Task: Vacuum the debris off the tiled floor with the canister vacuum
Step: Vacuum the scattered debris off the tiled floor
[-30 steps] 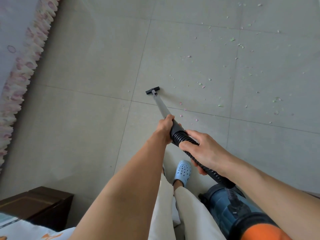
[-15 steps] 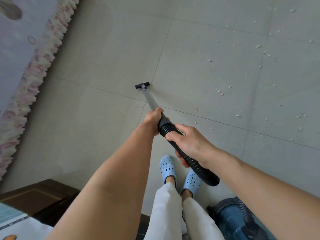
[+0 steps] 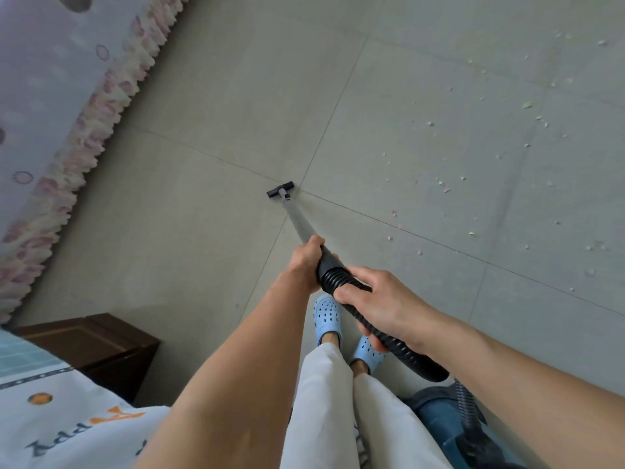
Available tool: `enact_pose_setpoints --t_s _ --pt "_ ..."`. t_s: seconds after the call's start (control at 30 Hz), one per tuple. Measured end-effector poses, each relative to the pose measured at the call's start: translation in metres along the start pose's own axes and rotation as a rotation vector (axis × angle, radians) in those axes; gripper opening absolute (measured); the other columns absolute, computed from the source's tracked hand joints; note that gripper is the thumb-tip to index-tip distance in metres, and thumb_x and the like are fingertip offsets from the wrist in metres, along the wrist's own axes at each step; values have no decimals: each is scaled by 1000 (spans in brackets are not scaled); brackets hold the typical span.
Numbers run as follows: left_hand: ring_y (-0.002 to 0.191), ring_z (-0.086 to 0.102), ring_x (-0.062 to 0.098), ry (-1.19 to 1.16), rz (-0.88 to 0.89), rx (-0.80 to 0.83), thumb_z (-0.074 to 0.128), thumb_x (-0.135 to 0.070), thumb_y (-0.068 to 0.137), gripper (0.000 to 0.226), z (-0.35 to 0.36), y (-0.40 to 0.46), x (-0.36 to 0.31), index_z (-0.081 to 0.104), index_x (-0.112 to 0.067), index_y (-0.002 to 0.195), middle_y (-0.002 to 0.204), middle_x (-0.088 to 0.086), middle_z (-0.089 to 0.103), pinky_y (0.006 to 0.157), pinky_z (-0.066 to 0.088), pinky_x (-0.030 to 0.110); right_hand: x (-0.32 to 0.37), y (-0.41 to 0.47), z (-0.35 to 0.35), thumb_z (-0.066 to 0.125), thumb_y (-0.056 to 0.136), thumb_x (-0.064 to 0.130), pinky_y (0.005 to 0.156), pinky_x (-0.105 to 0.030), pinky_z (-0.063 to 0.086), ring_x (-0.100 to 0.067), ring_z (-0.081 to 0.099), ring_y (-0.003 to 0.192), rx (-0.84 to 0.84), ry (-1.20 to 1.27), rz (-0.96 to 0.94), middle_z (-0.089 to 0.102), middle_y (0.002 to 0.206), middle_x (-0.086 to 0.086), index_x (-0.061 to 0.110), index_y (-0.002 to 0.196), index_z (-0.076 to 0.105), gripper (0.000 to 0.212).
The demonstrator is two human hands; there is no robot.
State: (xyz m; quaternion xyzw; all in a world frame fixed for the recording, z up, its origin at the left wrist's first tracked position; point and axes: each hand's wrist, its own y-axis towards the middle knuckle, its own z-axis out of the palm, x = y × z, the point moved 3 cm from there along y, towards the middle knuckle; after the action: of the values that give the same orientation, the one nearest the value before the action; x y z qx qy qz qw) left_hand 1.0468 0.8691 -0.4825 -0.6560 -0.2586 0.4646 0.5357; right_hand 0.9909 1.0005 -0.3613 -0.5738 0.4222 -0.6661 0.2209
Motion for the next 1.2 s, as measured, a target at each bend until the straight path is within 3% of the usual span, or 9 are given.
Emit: enact_pose_setpoints --t_s 0.3,0.57,0.7,0.9,1.03,1.2 --pt "57 51 22 -105 2 43 44 -15 96 16 22 -22 32 42 -4 85 69 10 48 52 46 32 -25 -21 -14 60 88 29 50 -35 43 -28 48 55 -22 -57 17 53 62 -8 32 119 63 31" --pt "53 47 22 -110 -16 117 43 -12 93 15 76 -35 48 39 -5 81 51 8 49 52 44 32 -51 -43 -54 59 85 32 48 -31 45 -23 50 48 -103 -64 21 54 57 0 39 131 58 47" --pt "54 47 22 -62 -19 162 43 -13 94 16 113 -37 48 40 -5 80 59 10 48 53 44 32 -60 -50 -80 59 85 35 51 -33 47 -24 54 52 -170 -48 21 59 68 -2 42 135 55 50" --pt "53 49 22 27 -6 208 45 -14 94 16 153 -22 21 43 -4 81 51 8 51 54 46 31 -48 -39 -110 57 90 35 51 -35 51 -21 52 40 -253 -47 24 60 66 -3 41 151 43 63" --pt "51 49 22 60 24 206 45 -12 92 16 174 -5 -12 43 -4 79 45 7 51 54 45 31 -28 -17 -130 55 90 38 53 -36 55 -21 55 42 -303 -69 8 60 72 0 38 147 46 58" --pt "52 49 21 118 41 193 45 -12 94 16 204 15 -54 42 -4 81 55 9 51 51 44 29 -1 11 -158 52 90 40 60 -38 57 -22 61 45 -373 -92 28 65 80 -3 37 140 50 50"
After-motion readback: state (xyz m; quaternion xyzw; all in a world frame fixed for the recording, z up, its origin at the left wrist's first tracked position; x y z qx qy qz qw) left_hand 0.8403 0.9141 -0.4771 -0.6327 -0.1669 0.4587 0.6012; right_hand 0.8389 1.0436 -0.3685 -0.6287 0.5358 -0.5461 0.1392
